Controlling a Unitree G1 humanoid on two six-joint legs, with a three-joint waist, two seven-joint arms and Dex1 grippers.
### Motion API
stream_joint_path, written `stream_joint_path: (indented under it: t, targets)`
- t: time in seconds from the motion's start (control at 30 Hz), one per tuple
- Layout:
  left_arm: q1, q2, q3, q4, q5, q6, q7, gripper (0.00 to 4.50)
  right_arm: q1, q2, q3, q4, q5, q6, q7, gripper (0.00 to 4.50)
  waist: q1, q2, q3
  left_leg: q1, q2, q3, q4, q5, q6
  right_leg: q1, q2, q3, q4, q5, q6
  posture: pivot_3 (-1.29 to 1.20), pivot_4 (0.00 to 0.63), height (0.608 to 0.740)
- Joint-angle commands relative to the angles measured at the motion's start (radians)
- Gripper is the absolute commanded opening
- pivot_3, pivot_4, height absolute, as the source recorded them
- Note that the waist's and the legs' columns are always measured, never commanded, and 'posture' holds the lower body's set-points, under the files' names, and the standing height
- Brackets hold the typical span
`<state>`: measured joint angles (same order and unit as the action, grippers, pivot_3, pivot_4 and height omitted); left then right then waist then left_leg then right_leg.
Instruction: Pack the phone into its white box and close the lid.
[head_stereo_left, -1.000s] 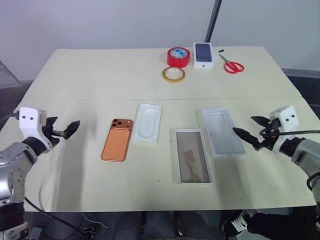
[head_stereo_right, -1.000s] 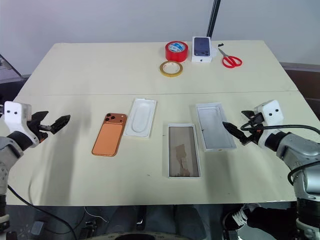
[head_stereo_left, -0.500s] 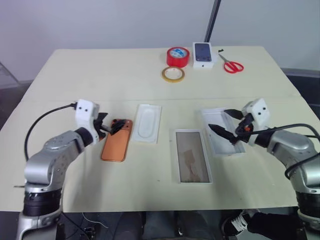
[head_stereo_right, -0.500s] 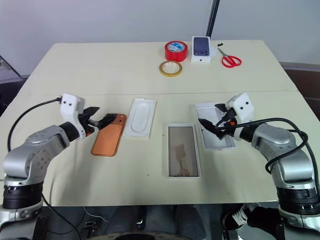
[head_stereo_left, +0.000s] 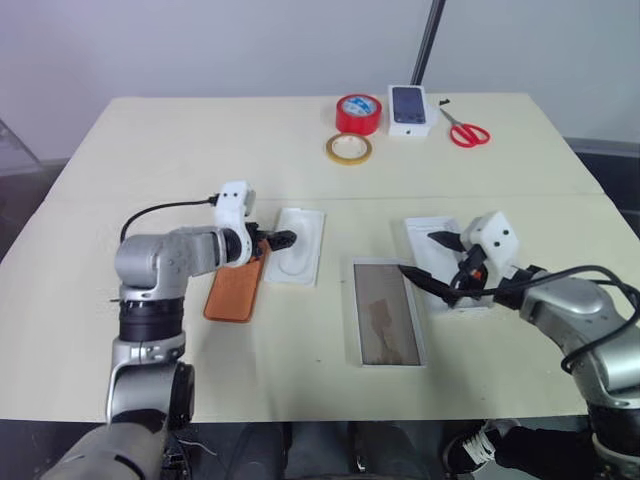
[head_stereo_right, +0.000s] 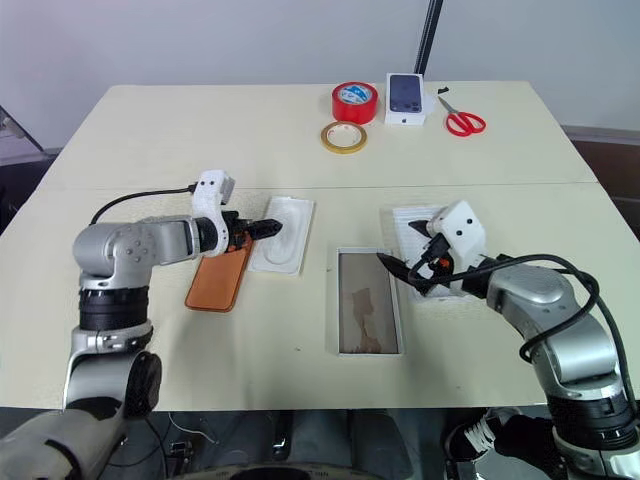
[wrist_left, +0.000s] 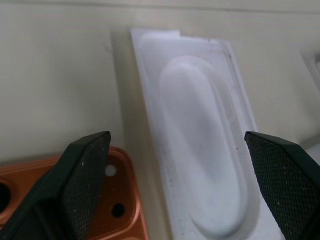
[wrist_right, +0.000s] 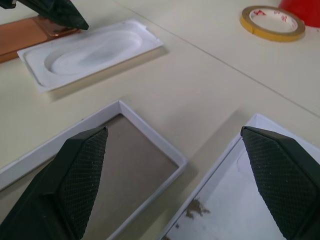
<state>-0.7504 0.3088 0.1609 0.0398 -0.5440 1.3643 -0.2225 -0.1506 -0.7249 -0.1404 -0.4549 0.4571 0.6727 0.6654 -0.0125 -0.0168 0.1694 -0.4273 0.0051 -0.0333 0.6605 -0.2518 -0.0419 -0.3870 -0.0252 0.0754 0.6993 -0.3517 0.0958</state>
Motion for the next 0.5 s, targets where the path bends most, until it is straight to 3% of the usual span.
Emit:
stream_joint_path:
  t: [0.03, 0.1, 0.2, 0.43, 0.5]
  targets:
    - [-0.041, -0.017, -0.018, 0.049, 0.005, 0.03, -0.015, 4.5, 0.001, -0.005, -0.039, -0.058, 0.02, 0.001, -0.008, 4.46, 0.001, 0.0, 0.0, 0.0, 0.0, 0.0, 0.0, 0.0, 0.0, 0.0, 0.0, 0.0, 0.0, 0.0, 0.0, 0.0, 0.15, 0.725]
    - [-0.056, -0.033, -0.012, 0.079, 0.001, 0.044, -0.024, 4.5, 0.001, -0.007, -0.039, -0.063, 0.019, 0.005, -0.01, 4.46, 0.002, 0.0, 0.0, 0.0, 0.0, 0.0, 0.0, 0.0, 0.0, 0.0, 0.0, 0.0, 0.0, 0.0, 0.0, 0.0, 0.15, 0.725]
    - [-0.072, -0.048, -0.002, 0.11, 0.003, 0.068, -0.031, 3.71, 0.002, -0.026, -0.03, -0.086, 0.026, 0.026, 0.005, 4.5, 0.001, 0.0, 0.0, 0.0, 0.0, 0.0, 0.0, 0.0, 0.0, 0.0, 0.0, 0.0, 0.0, 0.0, 0.0, 0.0, 0.15, 0.725]
    - [-0.069, -0.053, 0.016, 0.114, 0.018, 0.072, -0.022, 0.1, 0.05, -0.123, 0.011, -0.185, 0.06, 0.062, 0.106, 4.5, 0.002, 0.0, 0.0, 0.0, 0.0, 0.0, 0.001, 0.0, 0.0, 0.001, -0.001, 0.0, 0.0, 0.0, 0.0, 0.0, 0.15, 0.725]
    - [-0.066, -0.055, 0.025, 0.111, 0.021, 0.069, -0.017, 0.04, 0.075, -0.164, 0.025, -0.22, 0.069, 0.058, 0.156, 4.5, 0.002, 0.0, 0.0, 0.0, 0.0, 0.0, 0.001, 0.0, 0.0, 0.001, -0.001, 0.0, 0.0, 0.0, 0.0, 0.0, 0.15, 0.725]
